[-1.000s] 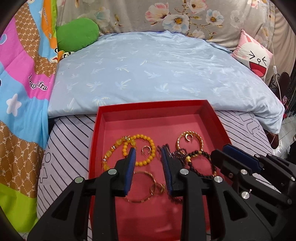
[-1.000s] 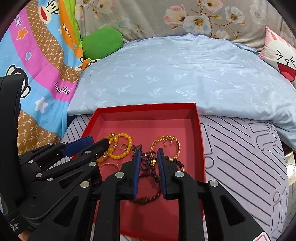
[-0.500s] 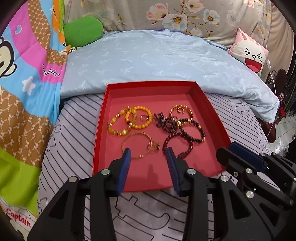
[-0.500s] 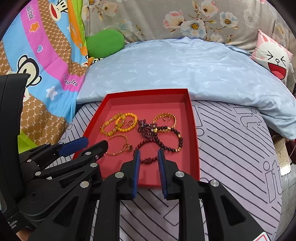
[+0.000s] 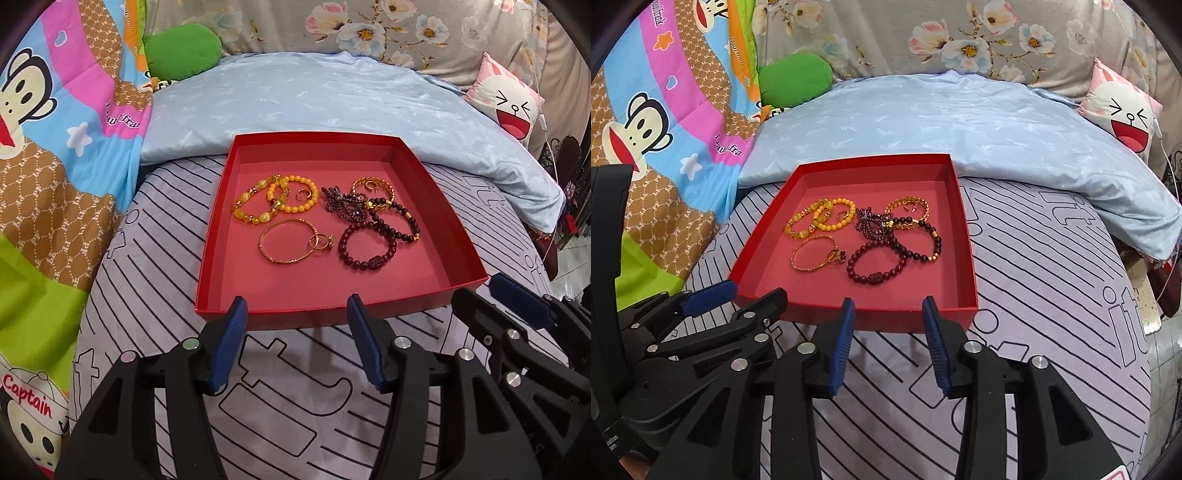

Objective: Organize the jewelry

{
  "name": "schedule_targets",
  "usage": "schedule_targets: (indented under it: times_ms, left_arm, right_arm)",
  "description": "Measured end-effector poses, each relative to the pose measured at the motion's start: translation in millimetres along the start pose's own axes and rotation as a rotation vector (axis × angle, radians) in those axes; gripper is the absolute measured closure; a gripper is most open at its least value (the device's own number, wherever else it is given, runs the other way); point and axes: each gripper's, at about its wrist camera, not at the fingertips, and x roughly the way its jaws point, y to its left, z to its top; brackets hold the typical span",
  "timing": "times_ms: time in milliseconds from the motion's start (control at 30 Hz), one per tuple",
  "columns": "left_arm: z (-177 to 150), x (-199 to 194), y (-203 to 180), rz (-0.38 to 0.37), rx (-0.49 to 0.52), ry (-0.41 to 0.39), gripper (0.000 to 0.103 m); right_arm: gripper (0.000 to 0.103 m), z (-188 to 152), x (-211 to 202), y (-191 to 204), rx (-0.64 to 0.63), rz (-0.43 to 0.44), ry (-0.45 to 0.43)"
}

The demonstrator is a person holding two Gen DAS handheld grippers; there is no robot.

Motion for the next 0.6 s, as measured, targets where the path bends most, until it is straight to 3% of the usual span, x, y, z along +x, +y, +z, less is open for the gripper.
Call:
schedule_targets:
  times_ms: [600]
  left_arm:
    - [-9.0, -6.2, 10.6, 0.049, -0.030, -0.001, 0.015]
  right_arm:
    - [0.029, -9.5, -10.7, -14.3, 0.039, -0.069, -0.008]
